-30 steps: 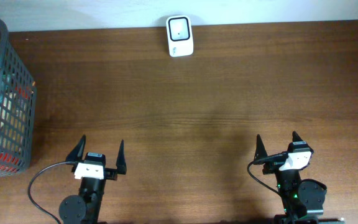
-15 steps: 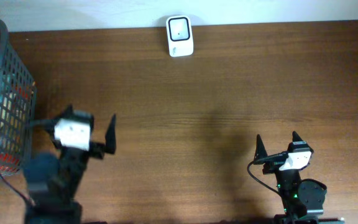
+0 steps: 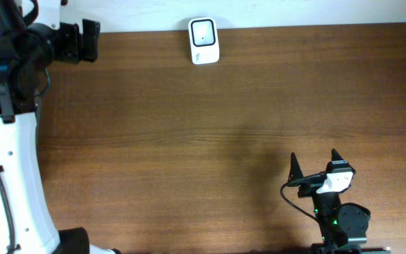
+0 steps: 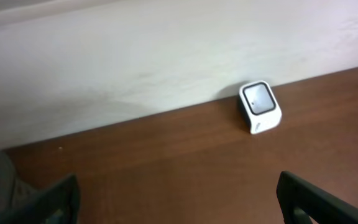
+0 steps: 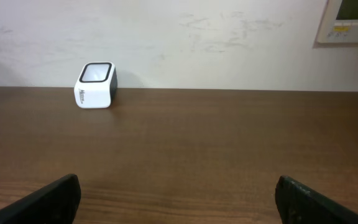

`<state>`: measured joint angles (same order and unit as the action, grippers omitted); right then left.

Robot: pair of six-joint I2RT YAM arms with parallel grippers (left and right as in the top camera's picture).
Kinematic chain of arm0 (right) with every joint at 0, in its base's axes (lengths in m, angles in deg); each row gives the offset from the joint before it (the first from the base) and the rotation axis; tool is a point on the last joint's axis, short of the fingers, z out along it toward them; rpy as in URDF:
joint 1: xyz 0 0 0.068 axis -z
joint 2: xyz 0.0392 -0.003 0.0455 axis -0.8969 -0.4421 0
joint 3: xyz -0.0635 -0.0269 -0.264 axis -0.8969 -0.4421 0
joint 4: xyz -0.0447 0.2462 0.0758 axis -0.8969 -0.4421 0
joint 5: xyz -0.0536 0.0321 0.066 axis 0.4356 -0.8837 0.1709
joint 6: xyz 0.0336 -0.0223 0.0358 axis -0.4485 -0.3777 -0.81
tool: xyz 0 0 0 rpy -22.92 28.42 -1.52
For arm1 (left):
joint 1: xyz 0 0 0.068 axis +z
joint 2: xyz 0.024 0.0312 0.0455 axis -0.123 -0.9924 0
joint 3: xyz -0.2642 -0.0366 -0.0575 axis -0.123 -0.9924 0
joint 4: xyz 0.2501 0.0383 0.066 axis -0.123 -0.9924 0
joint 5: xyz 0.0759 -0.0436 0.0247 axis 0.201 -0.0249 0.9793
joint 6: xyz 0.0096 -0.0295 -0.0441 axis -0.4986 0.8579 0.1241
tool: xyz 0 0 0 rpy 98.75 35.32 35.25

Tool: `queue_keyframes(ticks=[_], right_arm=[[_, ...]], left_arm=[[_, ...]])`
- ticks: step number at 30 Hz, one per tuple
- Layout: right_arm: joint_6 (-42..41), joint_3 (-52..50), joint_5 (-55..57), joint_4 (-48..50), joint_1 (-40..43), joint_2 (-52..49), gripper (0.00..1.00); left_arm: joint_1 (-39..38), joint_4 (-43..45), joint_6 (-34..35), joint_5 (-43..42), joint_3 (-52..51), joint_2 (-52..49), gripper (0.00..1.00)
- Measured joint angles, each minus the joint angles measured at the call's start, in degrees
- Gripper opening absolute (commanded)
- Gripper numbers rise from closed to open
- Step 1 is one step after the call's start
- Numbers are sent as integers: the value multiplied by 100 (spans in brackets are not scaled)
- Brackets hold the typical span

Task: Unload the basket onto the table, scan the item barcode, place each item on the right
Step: 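Reach the left gripper into the grey basket toward the wipes pack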

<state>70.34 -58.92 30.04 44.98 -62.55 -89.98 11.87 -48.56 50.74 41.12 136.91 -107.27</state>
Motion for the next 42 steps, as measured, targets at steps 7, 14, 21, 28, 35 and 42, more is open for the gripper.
queue_keyframes(ticks=[7,14,21,28,35,42], right_arm=[[-2,0,0,0,0,0,99],[0,0,0,0,0,0,99],[0,0,0,0,0,0,99],[0,0,0,0,0,0,99],[0,0,0,0,0,0,99],[0,0,0,0,0,0,99]], left_arm=[[415,79,284,1222,61,-74,99],[2260,50,1244,2212,61,-85,100],[3241,-855,1554,2354,125,-645,91],[3512,-1154,1360,2275,125,-1526,93],[3613,-1204,769,1954,125,-1845,92],[3886,-1224,96,1497,118,-2326,93]])
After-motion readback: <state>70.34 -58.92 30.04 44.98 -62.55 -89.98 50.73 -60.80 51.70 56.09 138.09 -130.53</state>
